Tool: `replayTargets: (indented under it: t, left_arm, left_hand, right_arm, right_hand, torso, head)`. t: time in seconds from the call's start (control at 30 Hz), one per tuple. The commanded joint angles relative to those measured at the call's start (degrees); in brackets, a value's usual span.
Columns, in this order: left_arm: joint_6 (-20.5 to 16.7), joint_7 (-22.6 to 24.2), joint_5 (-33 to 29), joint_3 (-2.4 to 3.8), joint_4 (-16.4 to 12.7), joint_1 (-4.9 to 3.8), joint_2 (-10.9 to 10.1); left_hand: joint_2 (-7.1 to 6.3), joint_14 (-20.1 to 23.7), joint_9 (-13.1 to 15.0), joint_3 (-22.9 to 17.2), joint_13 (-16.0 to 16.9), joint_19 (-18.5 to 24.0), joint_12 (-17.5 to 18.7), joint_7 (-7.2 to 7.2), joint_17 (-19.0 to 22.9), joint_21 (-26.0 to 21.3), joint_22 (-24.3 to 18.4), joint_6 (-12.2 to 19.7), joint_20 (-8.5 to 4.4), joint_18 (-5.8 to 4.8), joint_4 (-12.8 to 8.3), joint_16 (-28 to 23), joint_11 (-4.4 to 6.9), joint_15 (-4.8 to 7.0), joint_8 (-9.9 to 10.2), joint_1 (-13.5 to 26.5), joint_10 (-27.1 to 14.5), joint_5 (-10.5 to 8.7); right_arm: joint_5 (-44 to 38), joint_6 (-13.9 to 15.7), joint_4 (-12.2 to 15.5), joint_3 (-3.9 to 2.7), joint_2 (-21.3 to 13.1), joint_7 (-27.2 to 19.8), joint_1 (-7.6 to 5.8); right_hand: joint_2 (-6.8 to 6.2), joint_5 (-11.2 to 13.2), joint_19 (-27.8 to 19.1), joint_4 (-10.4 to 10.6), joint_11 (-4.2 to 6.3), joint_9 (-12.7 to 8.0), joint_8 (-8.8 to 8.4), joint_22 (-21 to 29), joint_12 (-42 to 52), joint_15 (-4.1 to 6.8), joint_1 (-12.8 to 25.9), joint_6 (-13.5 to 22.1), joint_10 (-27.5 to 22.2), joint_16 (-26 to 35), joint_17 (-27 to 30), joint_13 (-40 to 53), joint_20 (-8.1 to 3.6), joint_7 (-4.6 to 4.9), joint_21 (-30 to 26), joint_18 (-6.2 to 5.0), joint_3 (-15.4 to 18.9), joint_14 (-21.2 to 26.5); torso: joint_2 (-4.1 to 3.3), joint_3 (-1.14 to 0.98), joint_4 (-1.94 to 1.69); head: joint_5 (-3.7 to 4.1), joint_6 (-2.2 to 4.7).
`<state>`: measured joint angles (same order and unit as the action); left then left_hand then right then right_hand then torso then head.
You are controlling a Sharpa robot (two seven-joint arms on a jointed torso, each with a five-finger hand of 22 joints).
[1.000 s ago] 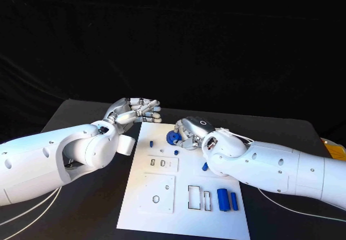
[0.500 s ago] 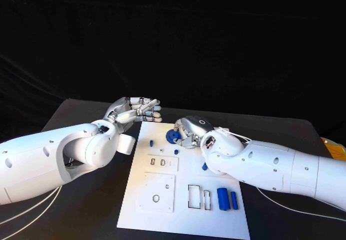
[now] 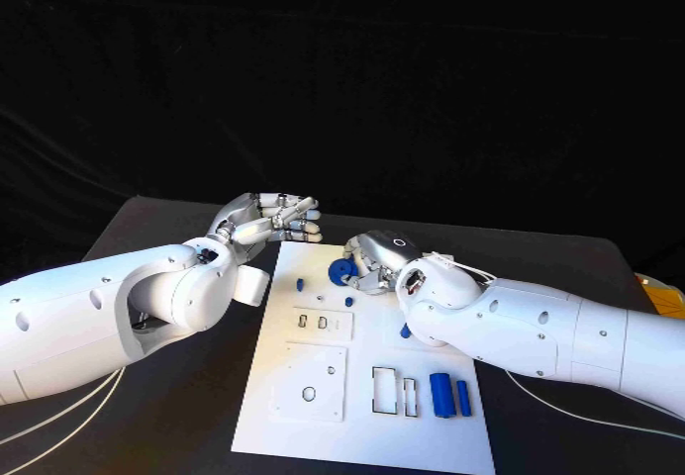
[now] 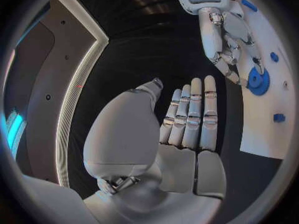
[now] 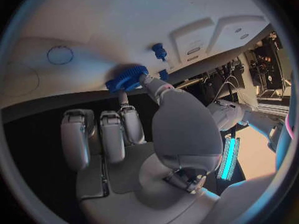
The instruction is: Assemble the parts on the task board
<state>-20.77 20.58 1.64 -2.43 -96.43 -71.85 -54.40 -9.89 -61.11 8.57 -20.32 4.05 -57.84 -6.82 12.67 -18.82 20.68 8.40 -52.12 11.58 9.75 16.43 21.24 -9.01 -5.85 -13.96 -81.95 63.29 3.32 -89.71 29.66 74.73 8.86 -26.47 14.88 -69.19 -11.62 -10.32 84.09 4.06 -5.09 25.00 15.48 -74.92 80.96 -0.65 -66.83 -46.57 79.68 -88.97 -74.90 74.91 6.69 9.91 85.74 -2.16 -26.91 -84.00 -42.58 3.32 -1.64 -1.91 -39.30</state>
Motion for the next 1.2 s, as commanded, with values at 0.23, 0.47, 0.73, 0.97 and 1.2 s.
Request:
replayTargets:
  t: [0.23, 0.47, 0.73, 0.97, 1.2]
  left_arm:
    - [1.05, 0.13, -0.02, 0.04, 0.14, -0.03, 0.12]
    - [0.61, 0.07, -0.02, 0.04, 0.13, -0.04, 0.18]
    - [0.53, 0.04, -0.02, 0.04, 0.15, -0.04, 0.13]
    - [0.67, 0.1, -0.02, 0.04, 0.37, -0.03, 0.08]
    - [0.87, 0.24, -0.02, 0.04, 0.82, -0.03, -0.01]
  left_hand:
    - [0.54, 0.31, -0.09, 0.05, 0.07, 0.3, 0.24, 0.09, -0.13, 0.31, -0.07, 0.42, 0.03, 0.67, -0.15, 0.38, -0.05, -0.01, 0.16, 0.1, -0.27, -0.27]
    - [0.55, 0.47, -0.22, 0.12, -0.02, 0.36, 0.64, 0.35, -0.4, 0.37, -0.08, 1.0, 0.08, 0.66, -0.12, 0.44, -0.29, -0.14, 0.43, 0.15, -0.89, -0.27]
    - [0.56, 0.48, -0.22, 0.12, -0.02, 0.37, 0.66, 0.36, -0.42, 0.37, -0.08, 1.04, 0.09, 0.66, -0.12, 0.44, -0.3, -0.15, 0.45, 0.15, -0.92, -0.27]
    - [0.56, 0.48, -0.22, 0.12, -0.02, 0.37, 0.66, 0.36, -0.42, 0.37, -0.08, 1.04, 0.09, 0.66, -0.12, 0.44, -0.3, -0.15, 0.45, 0.15, -0.92, -0.27]
    - [0.56, 0.51, -0.23, 0.12, -0.02, 0.38, 0.69, 0.39, -0.48, 0.39, -0.08, 1.1, 0.1, 0.65, -0.14, 0.45, -0.32, -0.17, 0.47, 0.12, -0.97, -0.27]
  right_arm:
    - [1.78, -3.9, 0.51, 0.0, -0.35, -1.0, 0.0]
    - [1.75, -5.84, 0.28, 0.01, -0.3, -0.35, 0.01]
    - [1.69, -5.35, 0.5, 0.02, -0.71, -0.08, 0.01]
    - [4.67, 1.06, 3.93, -0.09, -4.64, -3.03, -0.25]
    - [18.24, 2.81, 9.71, -0.52, -12.91, -13.94, -1.78]
  right_hand:
    - [1.87, -3.78, 1.59, 5.3, -0.06, 0.51, -1.09, -9.82, 0.24, -0.37, 5.0, 0.09, 0.27, 0.05, -10.19, 2.65, 0.46, -0.02, -0.19, 0.52, 1.45, -4.95]
    - [2.32, -5.04, 1.7, 6.54, 0.03, 0.6, -1.2, -9.97, 0.44, -0.31, 5.83, -0.53, 0.49, 0.02, -10.3, 2.92, 0.43, -0.14, -0.11, 0.55, 1.56, -4.97]
    - [2.4, -5.25, 1.77, 6.61, 0.04, 0.6, -1.24, -10.06, 0.61, -0.31, 5.82, -0.56, 0.69, 0.02, -10.33, 3.16, 0.42, -0.15, -0.04, 0.58, 1.51, -4.98]
    - [1.27, -4.36, 2.24, 6.12, -0.17, 0.19, -2.62, -10.66, 0.33, -0.42, 4.85, 0.42, 0.42, 0.16, -9.74, 2.8, 0.42, 0.16, 0.41, 0.75, 1.49, -4.84]
    - [0.93, 0.87, 2.07, 6.33, -0.55, -0.51, -3.65, -10.53, 0.25, -0.79, 3.78, 0.52, 0.33, 0.31, -9.2, 2.73, 0.82, 0.52, 0.19, 0.68, 2.85, -4.71]
  torso:
    - [0.0, -0.01, 0.05]
    - [-0.01, -0.05, 0.05]
    - [0.04, -0.03, 0.03]
    - [0.16, -0.15, 0.22]
    - [0.49, -0.44, 1.02]
  head:
    - [-0.07, 0.01]
    - [-0.03, 0.0]
    - [-0.04, 0.02]
    - [0.05, 0.2]
    - [-0.06, 0.18]
